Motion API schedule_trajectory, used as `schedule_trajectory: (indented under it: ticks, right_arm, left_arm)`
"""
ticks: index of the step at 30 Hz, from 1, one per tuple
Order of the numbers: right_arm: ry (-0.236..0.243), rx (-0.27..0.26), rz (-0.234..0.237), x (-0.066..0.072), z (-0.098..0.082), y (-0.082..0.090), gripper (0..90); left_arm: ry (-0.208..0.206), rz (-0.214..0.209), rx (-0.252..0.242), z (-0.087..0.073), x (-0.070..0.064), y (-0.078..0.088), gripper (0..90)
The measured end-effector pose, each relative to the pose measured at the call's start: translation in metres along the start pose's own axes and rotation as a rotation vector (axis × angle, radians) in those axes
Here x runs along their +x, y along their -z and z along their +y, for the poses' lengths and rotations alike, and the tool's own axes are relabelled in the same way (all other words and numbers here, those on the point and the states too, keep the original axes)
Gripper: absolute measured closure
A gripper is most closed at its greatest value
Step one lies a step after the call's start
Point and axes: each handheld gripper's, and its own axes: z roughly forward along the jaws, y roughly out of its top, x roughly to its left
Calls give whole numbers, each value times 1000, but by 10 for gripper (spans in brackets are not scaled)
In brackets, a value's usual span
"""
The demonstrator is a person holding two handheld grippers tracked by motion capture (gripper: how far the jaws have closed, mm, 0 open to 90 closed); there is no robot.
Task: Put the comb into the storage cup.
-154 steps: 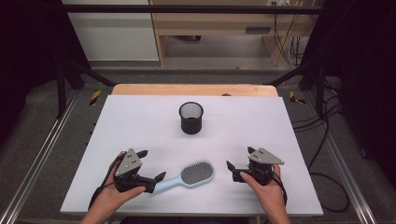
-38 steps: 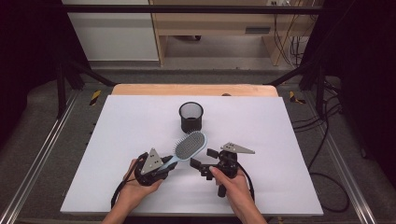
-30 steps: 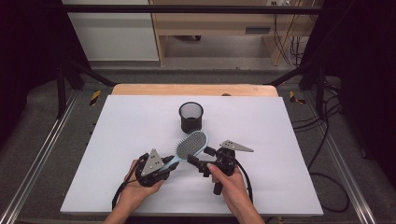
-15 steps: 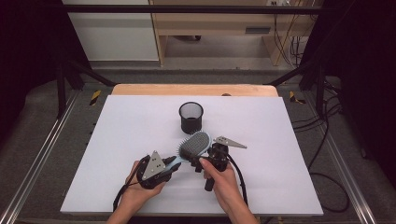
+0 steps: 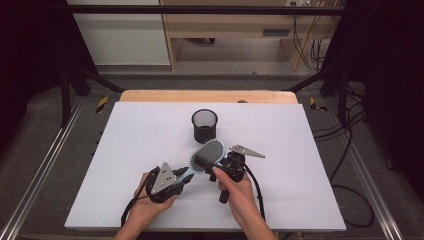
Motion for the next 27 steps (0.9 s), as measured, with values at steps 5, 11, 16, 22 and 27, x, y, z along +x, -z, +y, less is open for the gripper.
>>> schedule_trajectory:
  ticks: [5, 11, 16, 22, 27]
  right_arm:
    - [-12, -20, 13, 2, 0, 0, 393]
    - [-7, -26, 24, 7, 2, -2, 445]
    - [10, -29, 31, 12, 6, -4, 478]
    - [28, -22, 27, 16, 8, -5, 498]
    - [50, -18, 32, 18, 9, -6, 526]
  left_arm:
    - [-1, 11, 2, -1, 2, 1, 696]
    - [8, 22, -4, -1, 4, 2, 695]
    - [19, 34, -14, -1, 5, 4, 695]
    - [30, 37, -16, -2, 6, 4, 695]
    - [39, 36, -13, -4, 7, 3, 694]
